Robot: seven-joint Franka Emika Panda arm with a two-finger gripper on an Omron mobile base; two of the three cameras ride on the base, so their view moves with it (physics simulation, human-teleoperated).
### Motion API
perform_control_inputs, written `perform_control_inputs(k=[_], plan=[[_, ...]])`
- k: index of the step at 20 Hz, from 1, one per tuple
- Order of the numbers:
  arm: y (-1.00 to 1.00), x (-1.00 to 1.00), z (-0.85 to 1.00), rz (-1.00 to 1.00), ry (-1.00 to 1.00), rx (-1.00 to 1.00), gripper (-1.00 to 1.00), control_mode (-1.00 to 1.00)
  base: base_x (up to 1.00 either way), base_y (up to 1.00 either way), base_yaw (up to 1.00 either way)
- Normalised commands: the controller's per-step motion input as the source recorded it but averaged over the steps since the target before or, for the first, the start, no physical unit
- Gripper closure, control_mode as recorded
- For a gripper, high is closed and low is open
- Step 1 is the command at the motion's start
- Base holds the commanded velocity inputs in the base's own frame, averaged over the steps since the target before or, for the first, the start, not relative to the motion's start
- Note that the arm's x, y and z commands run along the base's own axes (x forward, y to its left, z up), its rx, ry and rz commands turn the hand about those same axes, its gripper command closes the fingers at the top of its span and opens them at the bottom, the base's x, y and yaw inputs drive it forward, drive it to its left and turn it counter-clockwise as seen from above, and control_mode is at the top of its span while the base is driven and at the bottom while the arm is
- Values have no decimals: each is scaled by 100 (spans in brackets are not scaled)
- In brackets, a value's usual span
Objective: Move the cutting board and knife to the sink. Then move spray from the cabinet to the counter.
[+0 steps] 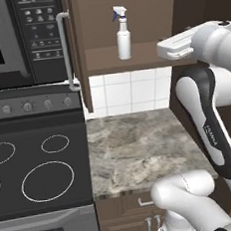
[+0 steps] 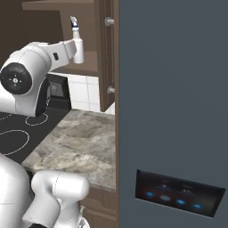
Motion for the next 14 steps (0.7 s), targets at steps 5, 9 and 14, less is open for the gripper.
perform_control_inputs(k=[5,9,14], plan=[[11,40,0,0,1,0,-100,-100,0,0,0],[6,41,0,0,0,0,-100,-100,0,0,0],[0,39,0,0,0,0,-100,-100,0,0,0]])
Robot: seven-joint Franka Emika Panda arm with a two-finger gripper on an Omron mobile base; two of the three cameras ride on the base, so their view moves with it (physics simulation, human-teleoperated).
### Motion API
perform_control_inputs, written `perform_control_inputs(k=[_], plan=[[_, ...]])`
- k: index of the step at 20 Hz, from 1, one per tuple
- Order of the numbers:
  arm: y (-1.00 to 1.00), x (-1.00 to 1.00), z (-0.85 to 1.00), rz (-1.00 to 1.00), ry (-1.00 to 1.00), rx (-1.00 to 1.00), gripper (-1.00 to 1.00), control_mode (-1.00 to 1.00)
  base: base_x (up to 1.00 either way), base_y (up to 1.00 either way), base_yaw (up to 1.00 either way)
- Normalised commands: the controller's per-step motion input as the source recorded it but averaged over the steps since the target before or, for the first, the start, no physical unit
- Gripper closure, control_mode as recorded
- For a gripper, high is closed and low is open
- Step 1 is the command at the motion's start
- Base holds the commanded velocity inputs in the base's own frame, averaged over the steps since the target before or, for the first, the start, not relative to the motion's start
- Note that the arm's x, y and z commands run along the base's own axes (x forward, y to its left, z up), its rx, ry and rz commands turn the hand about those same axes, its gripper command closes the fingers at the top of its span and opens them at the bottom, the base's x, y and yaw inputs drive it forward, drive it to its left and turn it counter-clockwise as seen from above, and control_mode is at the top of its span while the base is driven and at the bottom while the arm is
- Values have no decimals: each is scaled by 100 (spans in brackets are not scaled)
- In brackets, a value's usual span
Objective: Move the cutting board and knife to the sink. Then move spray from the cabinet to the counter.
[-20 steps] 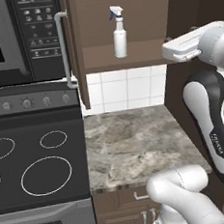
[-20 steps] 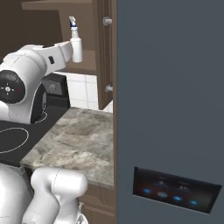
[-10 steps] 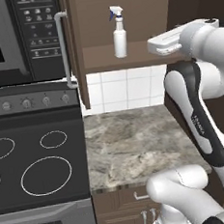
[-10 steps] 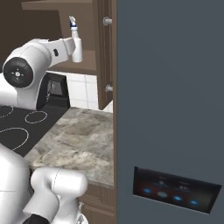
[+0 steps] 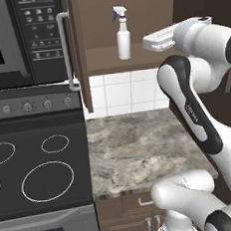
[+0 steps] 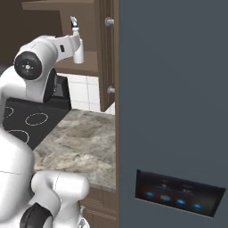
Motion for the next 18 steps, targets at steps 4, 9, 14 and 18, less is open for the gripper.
perform_control_inputs(k=[4,9,14,18], plan=[[1,38,0,0,0,0,-100,-100,0,0,0],[7,24,0,0,0,0,-100,-100,0,0,0],[2,31,0,0,0,0,-100,-100,0,0,0],[4,42,0,0,1,0,-100,-100,0,0,0]])
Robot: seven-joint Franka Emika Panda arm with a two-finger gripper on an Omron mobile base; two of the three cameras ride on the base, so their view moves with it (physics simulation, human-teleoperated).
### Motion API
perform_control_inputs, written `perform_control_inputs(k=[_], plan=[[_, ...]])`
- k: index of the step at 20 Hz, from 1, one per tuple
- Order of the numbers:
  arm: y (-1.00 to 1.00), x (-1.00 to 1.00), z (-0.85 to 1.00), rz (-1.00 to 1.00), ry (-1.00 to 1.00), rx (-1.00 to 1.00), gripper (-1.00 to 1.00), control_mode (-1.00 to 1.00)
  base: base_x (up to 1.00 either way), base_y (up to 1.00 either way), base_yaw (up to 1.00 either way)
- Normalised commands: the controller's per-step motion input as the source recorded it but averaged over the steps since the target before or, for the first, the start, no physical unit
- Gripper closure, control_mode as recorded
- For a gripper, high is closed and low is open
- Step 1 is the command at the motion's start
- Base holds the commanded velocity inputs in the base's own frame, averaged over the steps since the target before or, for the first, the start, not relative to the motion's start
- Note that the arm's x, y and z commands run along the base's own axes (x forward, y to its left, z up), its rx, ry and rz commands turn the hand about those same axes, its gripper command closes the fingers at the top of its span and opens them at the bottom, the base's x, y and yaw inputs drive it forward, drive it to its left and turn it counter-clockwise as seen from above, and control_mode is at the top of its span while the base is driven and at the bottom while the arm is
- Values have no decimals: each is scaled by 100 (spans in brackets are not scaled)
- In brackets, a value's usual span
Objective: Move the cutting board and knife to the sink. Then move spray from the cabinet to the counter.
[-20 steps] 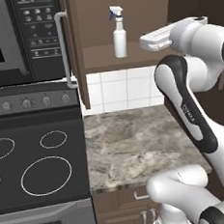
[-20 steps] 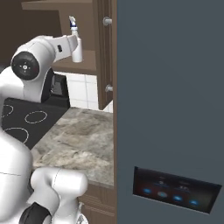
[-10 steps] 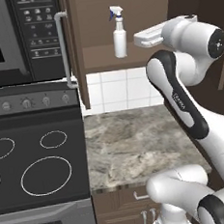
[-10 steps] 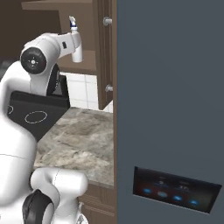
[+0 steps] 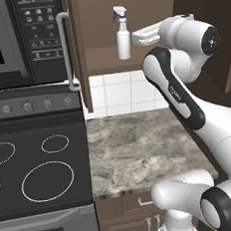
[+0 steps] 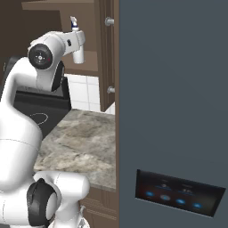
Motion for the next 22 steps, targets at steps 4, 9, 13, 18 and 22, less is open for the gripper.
perform_control_inputs(k=[4,9,13,18,22], plan=[[7,38,0,0,3,0,-100,-100,0,0,0],[6,31,0,0,5,0,-100,-100,0,0,0],[0,29,0,0,2,0,-100,-100,0,0,0],[0,35,0,0,0,0,-100,-100,0,0,0],[0,31,0,0,0,0,-100,-100,0,0,0]])
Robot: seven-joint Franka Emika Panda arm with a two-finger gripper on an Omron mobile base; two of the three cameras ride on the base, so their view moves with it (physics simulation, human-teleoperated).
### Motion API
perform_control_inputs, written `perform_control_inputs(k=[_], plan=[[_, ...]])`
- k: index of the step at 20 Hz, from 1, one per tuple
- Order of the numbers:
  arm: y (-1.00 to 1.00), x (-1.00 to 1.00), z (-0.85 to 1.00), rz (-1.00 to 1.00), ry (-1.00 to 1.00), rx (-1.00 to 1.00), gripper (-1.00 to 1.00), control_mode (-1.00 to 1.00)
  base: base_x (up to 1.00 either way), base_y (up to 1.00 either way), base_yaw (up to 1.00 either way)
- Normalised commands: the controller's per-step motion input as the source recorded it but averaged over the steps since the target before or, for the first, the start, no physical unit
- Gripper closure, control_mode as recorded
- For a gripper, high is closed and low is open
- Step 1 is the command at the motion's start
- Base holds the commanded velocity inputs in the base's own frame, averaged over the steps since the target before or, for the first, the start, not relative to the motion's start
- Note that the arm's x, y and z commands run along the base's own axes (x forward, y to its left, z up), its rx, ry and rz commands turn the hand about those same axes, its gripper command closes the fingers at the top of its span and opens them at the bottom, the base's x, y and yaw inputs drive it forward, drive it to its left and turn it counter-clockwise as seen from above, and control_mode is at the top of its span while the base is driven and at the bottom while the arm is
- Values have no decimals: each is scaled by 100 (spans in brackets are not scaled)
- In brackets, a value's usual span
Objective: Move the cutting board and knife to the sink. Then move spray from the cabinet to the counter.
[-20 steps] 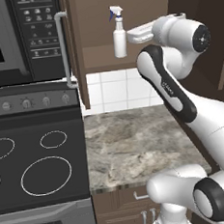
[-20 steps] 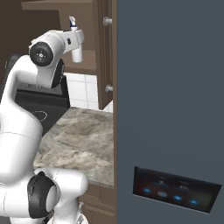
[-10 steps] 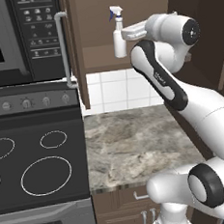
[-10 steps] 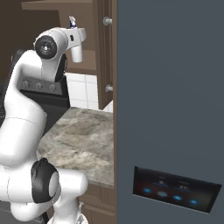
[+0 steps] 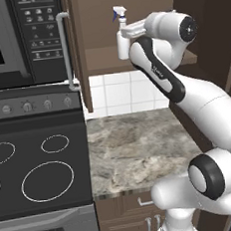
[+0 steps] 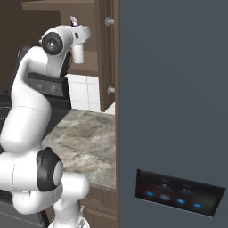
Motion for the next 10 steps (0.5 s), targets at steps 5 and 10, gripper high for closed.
perform_control_inputs(k=[5,10], plan=[[0,22,0,0,0,0,-100,-100,0,0,0],[0,22,0,0,0,0,-100,-100,0,0,0]])
